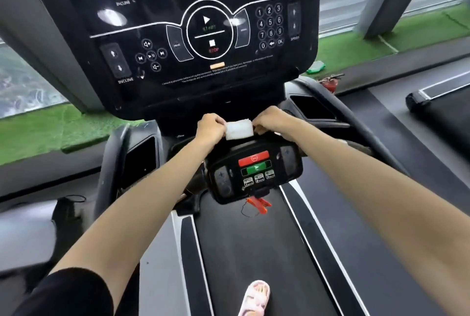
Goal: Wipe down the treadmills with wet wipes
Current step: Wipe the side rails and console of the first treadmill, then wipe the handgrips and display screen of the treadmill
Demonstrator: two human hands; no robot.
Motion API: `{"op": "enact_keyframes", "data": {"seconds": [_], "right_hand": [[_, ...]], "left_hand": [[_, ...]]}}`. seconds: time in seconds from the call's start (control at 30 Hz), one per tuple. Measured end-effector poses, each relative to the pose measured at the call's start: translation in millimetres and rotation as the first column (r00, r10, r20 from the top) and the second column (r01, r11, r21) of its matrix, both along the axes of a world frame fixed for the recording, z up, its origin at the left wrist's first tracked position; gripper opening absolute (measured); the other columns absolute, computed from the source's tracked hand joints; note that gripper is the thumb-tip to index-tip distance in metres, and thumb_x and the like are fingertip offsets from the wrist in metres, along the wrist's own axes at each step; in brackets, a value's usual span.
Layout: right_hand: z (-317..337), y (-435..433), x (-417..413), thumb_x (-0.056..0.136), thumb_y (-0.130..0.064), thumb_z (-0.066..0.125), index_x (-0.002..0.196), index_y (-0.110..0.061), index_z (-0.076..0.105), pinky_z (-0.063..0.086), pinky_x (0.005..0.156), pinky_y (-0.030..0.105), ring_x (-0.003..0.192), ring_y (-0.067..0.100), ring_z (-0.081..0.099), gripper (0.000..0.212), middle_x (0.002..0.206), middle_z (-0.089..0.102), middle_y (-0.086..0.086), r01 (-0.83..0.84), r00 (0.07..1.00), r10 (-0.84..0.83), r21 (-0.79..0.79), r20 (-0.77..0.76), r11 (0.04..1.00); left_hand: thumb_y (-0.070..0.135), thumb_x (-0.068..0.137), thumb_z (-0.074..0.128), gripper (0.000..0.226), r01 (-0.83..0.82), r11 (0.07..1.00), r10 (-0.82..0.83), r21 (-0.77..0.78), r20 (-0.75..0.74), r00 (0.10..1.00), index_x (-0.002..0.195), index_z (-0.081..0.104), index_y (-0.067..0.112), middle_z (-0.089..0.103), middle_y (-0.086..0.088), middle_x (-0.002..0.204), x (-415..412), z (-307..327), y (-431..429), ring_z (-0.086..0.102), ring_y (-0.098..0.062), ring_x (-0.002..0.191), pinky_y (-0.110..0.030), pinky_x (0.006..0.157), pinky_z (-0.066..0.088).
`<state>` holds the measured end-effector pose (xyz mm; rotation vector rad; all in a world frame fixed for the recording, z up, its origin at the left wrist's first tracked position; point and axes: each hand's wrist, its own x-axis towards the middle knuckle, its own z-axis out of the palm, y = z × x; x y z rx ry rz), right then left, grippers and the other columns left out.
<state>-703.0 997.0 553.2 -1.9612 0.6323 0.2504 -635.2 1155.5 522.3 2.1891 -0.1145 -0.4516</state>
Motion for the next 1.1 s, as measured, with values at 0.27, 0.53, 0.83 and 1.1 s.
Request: {"op": "enact_keyframes", "data": {"seconds": [0.27, 0.53, 0.83, 1.1], "right_hand": [[34, -13, -30, 0.09, -0.007, 0.054, 0.123, -0.005, 0.062, 0.043, 0.076, 0.023, 0.088, 0.021, 0.061, 0.033, 0.107, 0.066, 0.012, 0.153, 0.967, -0.113, -0.165, 0.23, 0.974], [98, -72, -168, 0.089, -0.005, 0.053, 0.112, -0.001, 0.07, 0.037, 0.084, 0.024, 0.112, 0.029, 0.058, 0.029, 0.115, 0.068, 0.015, 0.299, 0.934, -0.193, -0.362, 0.301, 0.883], [57, -137, -485, 0.085, -0.004, 0.052, 0.103, 0.006, 0.07, 0.048, 0.092, 0.042, 0.105, 0.034, 0.062, 0.027, 0.111, 0.068, 0.02, 0.667, 0.736, -0.659, -0.332, 0.155, 0.667], [2, -105, -773, 0.089, -0.002, 0.043, 0.112, 0.016, 0.058, 0.048, 0.088, 0.047, 0.08, 0.035, 0.06, 0.033, 0.107, 0.061, 0.033, 0.888, 0.409, -0.913, -0.233, 0.006, 0.396]], "left_hand": [[0.004, 0.092, 0.051, 0.024, 0.209, 0.965, -0.246, 0.158, 0.271, 0.93, 0.11, 0.065, 0.012, 0.064, -0.004, 0.106, -27, 44, -23, 0.061, -0.02, 0.097, -0.03, 0.079, 0.048], [0.001, 0.085, 0.052, 0.022, 0.556, 0.806, -0.588, 0.2, 0.373, 0.718, 0.095, 0.071, 0.006, 0.07, -0.017, 0.102, -117, 119, -152, 0.063, -0.03, 0.1, -0.034, 0.085, 0.049], [-0.003, 0.083, 0.051, 0.025, 0.874, 0.443, -0.881, 0.201, 0.281, 0.381, 0.098, 0.069, 0.006, 0.071, -0.016, 0.099, -384, 93, -270, 0.068, -0.028, 0.092, -0.031, 0.079, 0.053], [0.006, 0.094, 0.051, 0.019, 0.98, -0.059, -0.996, 0.192, 0.061, -0.072, 0.104, 0.066, 0.007, 0.068, -0.013, 0.106, -683, 17, -297, 0.07, -0.023, 0.083, -0.031, 0.08, 0.055]]}}
